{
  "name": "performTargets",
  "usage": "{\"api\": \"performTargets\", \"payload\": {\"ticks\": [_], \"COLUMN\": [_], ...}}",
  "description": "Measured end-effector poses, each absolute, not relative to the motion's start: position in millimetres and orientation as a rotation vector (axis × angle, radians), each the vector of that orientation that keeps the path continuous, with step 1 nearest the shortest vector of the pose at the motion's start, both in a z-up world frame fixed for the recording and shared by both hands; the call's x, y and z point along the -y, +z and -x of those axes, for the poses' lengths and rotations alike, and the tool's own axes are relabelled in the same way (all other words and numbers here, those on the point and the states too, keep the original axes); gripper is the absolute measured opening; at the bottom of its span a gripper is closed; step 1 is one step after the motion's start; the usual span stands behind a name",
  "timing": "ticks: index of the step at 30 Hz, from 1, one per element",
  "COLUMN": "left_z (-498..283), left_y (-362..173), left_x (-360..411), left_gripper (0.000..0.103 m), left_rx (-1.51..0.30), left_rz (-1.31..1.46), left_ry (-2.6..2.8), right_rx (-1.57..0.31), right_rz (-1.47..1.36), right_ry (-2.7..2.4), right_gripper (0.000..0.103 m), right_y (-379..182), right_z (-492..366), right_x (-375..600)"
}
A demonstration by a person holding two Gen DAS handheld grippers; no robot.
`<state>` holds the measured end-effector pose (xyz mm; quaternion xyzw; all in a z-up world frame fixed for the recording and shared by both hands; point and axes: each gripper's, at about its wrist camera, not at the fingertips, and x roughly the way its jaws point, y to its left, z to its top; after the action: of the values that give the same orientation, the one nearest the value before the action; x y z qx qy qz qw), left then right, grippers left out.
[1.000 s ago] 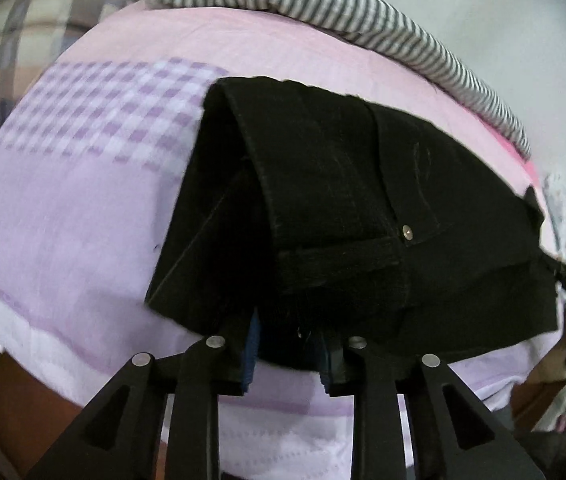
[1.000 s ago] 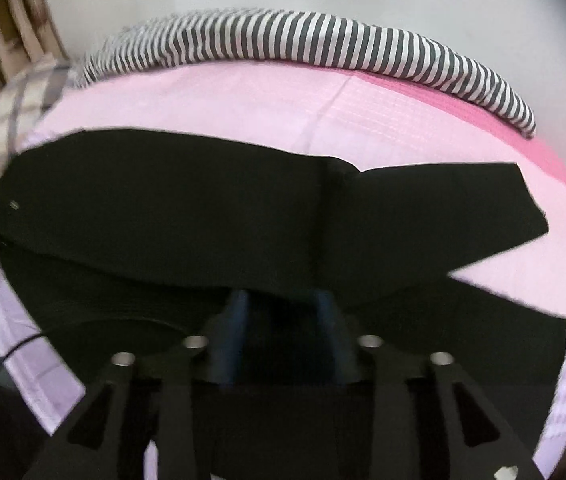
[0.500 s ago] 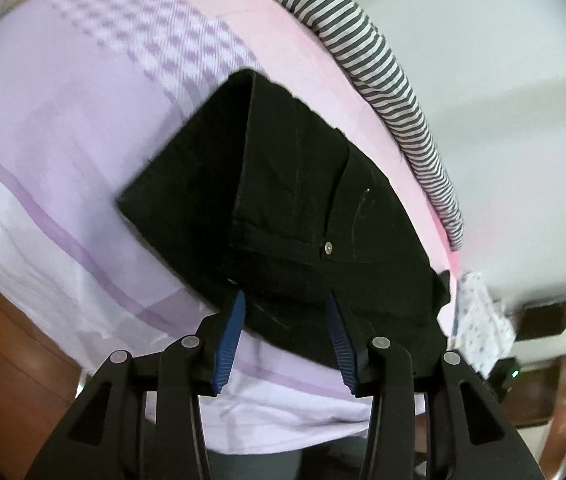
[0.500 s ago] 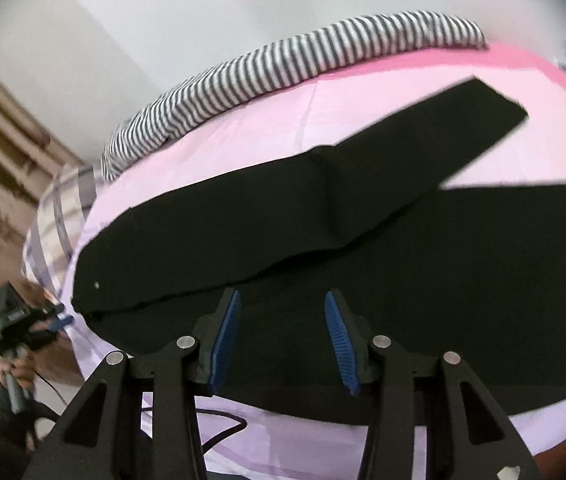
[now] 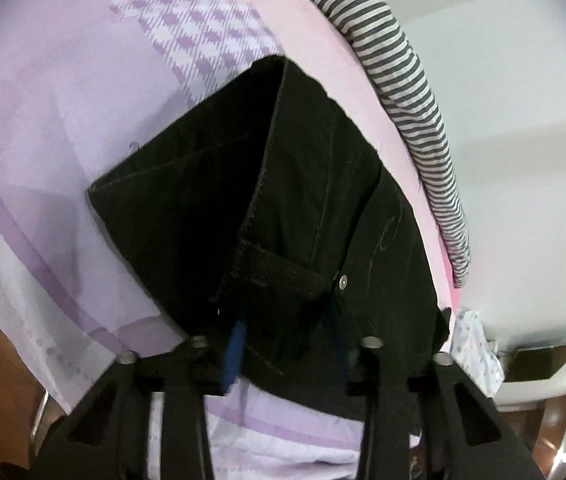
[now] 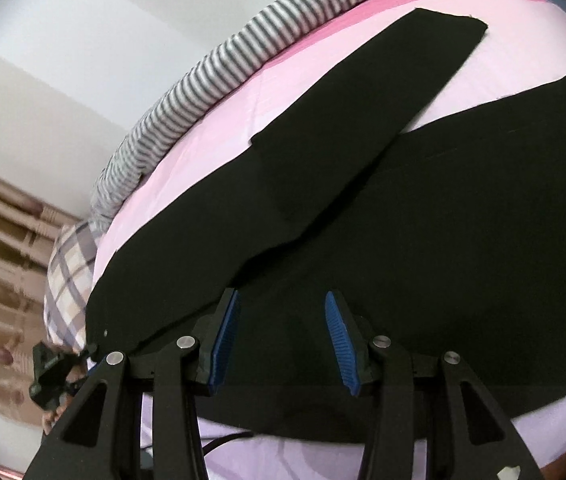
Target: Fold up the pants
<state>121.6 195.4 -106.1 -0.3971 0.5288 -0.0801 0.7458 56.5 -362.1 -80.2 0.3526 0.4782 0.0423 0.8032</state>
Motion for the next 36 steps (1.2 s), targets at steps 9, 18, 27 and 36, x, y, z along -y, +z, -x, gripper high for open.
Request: {"api": "performTargets", "payload": {"ticks": [9,18,27,36], "left_z": [-127,-142,-143,-147], "left_y": [-78,-64,-74,-49], "left_x": [-200,-203,-205,-201], "left_gripper": [0.018,0.017,0.016,0.016], "left_rx": [-1.080,-1.078,-1.108,-1.093], "left_rz": [0.841,0.782,0.788,0.750], "left_ry": [-0.175,-0.163,-0.145,-0.173], "right_rx": [-1.019,-0.954,-0.986,-1.056], "right_rz": [-0.884,-0.853,-0.852,-0.959], "right_ry": [0.184,0.071,-0.005,0.077], "right_gripper": [0.042,0.021,0.017,0.026], "right_y": [-99,-87,-84,-112], "right_z": [-90,-111,-110,-80], "right_x": [353,387,420,386]}}
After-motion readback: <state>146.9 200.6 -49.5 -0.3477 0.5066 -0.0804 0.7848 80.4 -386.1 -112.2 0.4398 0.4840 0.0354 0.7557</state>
